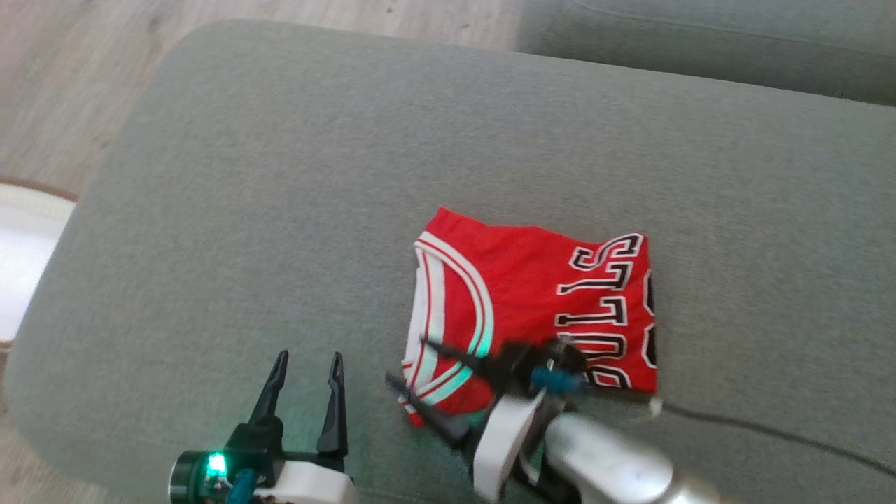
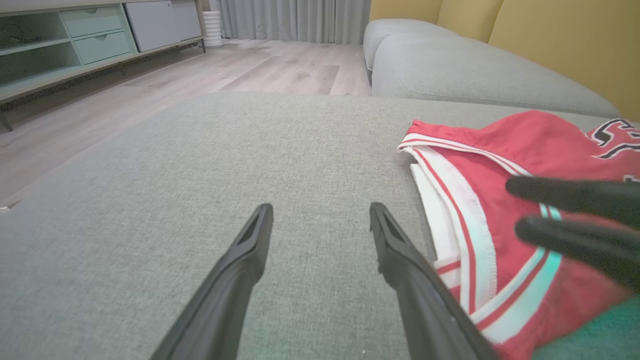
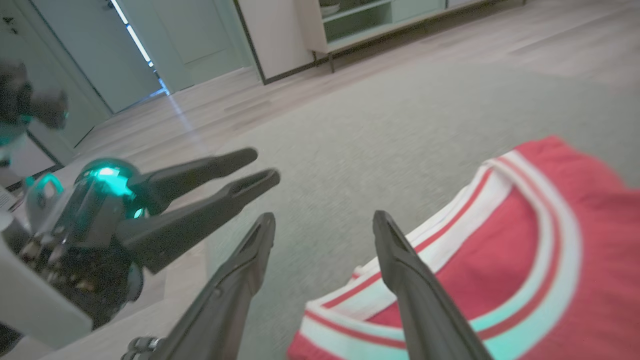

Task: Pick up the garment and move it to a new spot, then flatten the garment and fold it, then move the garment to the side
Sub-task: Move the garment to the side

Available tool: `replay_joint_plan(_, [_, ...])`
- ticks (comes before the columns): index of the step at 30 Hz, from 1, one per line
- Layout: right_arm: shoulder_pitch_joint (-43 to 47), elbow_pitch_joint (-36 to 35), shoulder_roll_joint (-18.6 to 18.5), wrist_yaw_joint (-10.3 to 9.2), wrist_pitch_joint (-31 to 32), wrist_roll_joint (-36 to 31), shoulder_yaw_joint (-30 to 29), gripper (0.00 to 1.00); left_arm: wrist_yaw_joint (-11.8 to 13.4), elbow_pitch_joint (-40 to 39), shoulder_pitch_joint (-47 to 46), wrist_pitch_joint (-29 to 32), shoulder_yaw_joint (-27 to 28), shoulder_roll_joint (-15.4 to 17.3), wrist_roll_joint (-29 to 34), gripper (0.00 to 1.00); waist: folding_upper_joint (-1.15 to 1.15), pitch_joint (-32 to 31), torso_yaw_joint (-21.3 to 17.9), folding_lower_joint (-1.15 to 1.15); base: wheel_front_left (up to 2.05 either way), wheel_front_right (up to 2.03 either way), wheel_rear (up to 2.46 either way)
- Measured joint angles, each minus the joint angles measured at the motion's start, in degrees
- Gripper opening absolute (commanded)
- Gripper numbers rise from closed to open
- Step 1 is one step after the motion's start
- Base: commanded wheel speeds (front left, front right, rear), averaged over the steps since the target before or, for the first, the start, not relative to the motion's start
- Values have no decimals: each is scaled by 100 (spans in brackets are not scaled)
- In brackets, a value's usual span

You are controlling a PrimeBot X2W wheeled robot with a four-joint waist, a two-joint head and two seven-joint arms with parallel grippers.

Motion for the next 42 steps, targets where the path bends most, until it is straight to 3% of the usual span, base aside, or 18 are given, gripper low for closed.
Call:
replay_joint_plan(4, [-270, -132, -77, 0, -77, 179, -405, 100, -2, -1, 2, 0, 101, 0, 37, 100, 0, -42, -204, 0, 0, 0, 0])
replay_joint_plan(9, [35, -533, -216, 0, -79, -571, -2397, 100, -2, -21, -1, 0, 138, 0, 38, 100, 0, -92, -566, 0, 0, 0, 0])
replay_joint_plan(14, [886, -778, -155, 0, -79, -1480, -4184, 100, -7, -37, -18, 0, 165, 0, 131, 100, 0, -154, -839, 0, 0, 0, 0])
replay_joint_plan(20, [1593, -994, 24, 0, -79, -2068, -5338, 100, -9, -55, -29, 0, 327, 0, 234, 100, 0, -289, -1132, 0, 0, 0, 0])
replay_joint_plan(24, [1896, -1009, 55, 0, -79, -2186, -5692, 100, -2, -131, 16, 0, 352, 0, 287, 100, 0, -397, -1300, 0, 0, 0, 0])
replay_joint_plan(33, [2270, -1034, 102, 0, -79, -2117, -5706, 100, 26, -232, 173, 0, 347, 1, 342, 100, 0, -480, -1530, 0, 0, 0, 0])
replay_joint_plan(42, [2069, -861, 102, 0, -79, -1882, -5209, 100, 51, -280, 134, 0, 248, 1, 345, 100, 0, -345, -1380, 0, 0, 0, 0])
